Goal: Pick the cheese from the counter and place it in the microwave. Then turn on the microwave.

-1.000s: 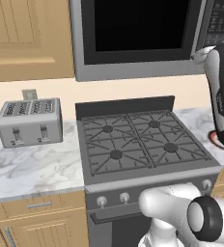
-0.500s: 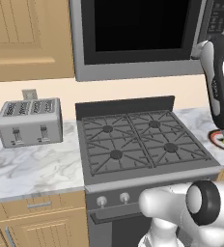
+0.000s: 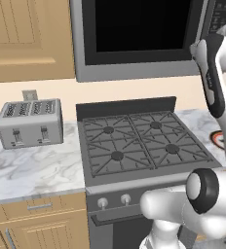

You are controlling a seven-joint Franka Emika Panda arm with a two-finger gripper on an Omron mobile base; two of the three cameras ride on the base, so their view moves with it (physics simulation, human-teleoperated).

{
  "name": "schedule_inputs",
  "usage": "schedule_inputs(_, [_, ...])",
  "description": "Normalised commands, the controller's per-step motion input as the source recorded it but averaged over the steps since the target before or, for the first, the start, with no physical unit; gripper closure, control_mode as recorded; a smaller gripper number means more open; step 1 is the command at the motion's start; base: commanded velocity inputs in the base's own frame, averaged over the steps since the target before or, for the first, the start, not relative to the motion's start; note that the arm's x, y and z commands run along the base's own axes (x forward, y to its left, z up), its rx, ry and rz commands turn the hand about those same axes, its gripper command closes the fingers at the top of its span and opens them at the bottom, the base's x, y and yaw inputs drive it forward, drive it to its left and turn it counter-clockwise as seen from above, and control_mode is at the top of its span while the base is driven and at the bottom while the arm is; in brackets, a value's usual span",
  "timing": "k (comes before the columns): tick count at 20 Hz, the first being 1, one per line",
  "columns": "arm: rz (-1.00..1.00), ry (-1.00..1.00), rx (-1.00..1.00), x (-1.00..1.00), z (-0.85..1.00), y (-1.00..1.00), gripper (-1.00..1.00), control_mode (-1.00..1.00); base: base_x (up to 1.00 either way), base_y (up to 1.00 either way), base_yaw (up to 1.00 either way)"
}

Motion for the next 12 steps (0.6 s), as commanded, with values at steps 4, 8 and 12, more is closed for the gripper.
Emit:
schedule_inputs(4, [0.00, -0.02, -0.02, 0.44, 0.00, -0.25, -1.00, -1.00, 0.00, 0.00, 0.00])
schedule_inputs(8, [0.00, -0.02, -0.01, 0.40, 0.00, -0.29, -1.00, -1.00, 0.00, 0.00, 0.00])
schedule_inputs(12, [0.00, 0.00, 0.00, 0.38, 0.00, -0.17, -1.00, -1.00, 0.00, 0.00, 0.00])
